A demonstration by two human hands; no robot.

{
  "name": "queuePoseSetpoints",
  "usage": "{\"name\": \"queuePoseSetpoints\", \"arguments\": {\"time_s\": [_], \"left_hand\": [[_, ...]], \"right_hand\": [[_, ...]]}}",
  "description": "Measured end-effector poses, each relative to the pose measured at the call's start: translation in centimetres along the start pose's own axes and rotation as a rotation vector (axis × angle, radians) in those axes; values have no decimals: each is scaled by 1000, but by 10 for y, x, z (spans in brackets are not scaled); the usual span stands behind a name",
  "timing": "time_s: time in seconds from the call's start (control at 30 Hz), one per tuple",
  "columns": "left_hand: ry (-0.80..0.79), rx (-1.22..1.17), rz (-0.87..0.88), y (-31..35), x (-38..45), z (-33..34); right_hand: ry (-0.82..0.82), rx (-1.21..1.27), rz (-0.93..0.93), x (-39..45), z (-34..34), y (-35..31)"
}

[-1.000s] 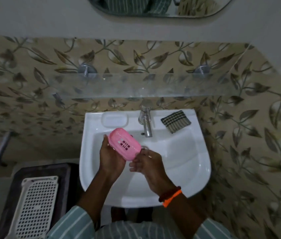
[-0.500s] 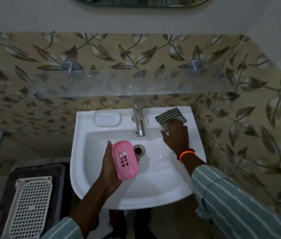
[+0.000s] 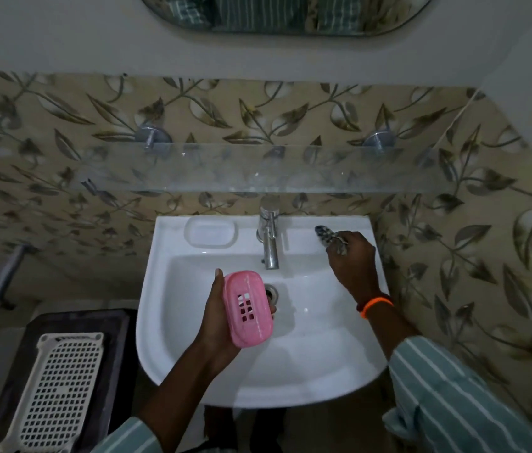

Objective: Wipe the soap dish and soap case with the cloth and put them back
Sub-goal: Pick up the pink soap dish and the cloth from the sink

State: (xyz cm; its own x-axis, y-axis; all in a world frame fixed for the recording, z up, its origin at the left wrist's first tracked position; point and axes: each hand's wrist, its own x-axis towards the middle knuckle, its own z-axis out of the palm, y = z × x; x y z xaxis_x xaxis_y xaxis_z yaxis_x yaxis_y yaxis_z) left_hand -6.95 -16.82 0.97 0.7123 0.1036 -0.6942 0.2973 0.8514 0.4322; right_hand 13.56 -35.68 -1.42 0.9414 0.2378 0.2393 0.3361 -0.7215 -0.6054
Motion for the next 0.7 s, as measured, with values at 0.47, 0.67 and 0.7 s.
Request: {"name": "queuePoseSetpoints", "arguments": {"time_s": [0.47, 0.67, 0.7], "left_hand": [[-84, 33, 34, 6, -25, 5], [-174, -6, -23, 9, -41, 2], [-199, -16, -23, 11, -44, 1]], "right_hand": [[-373, 1171, 615, -100, -76, -104], [-287, 226, -119, -118, -74, -175], [-289, 171, -177, -120, -70, -184]]}}
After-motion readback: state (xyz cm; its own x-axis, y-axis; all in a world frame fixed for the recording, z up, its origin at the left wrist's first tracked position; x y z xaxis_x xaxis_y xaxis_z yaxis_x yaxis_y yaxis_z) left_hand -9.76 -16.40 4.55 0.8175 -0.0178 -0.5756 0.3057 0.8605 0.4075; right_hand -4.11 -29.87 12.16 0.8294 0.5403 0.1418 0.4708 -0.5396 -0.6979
